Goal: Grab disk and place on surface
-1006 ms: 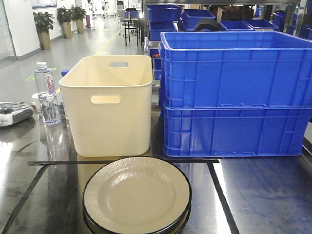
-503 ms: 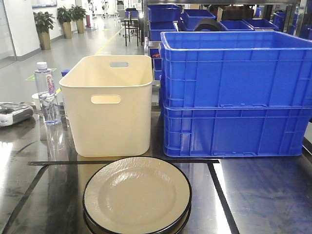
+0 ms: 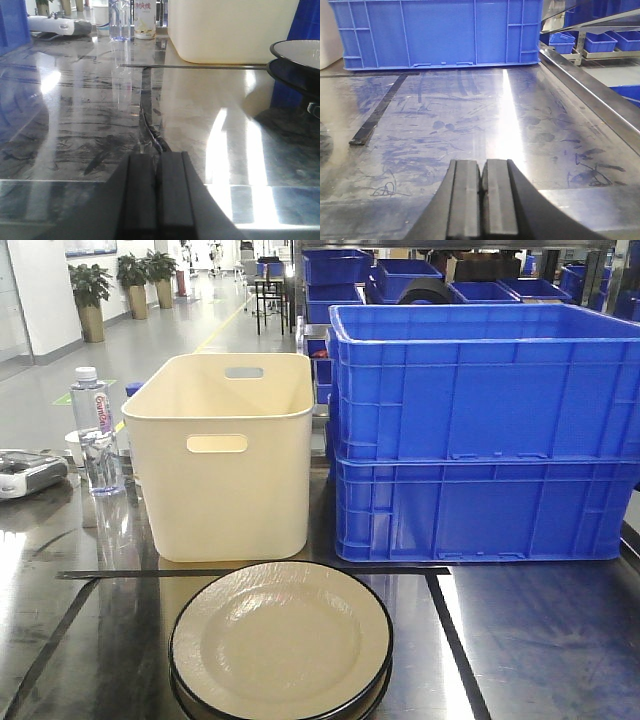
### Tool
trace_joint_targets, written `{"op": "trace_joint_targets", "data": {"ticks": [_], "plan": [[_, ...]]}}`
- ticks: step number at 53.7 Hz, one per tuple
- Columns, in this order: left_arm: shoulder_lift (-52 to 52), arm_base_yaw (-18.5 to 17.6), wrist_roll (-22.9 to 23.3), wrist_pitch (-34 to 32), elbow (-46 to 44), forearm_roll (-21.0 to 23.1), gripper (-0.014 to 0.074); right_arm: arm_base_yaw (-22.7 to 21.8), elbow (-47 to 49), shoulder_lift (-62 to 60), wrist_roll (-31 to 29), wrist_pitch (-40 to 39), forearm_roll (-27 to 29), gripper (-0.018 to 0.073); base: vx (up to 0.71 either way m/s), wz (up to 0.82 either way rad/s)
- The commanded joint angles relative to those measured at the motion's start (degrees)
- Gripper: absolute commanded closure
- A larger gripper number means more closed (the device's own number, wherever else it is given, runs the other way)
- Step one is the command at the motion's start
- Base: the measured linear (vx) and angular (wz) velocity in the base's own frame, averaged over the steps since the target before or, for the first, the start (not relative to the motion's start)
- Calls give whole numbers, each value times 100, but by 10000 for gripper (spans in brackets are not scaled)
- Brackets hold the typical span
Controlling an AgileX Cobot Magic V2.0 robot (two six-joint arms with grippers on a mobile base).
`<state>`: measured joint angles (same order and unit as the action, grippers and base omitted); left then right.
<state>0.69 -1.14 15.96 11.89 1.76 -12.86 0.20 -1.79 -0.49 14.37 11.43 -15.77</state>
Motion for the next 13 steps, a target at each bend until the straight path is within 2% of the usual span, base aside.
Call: {"op": "trace_joint_targets", "data": {"ticks": [1, 13], "plan": [[74, -11, -6, -444, -154, -39, 604, -28, -33, -46, -31, -438, -26, 568, 0, 0], [74, -11, -6, -444, -154, -39, 604, -28, -33, -46, -31, -438, -26, 568, 0, 0]]}}
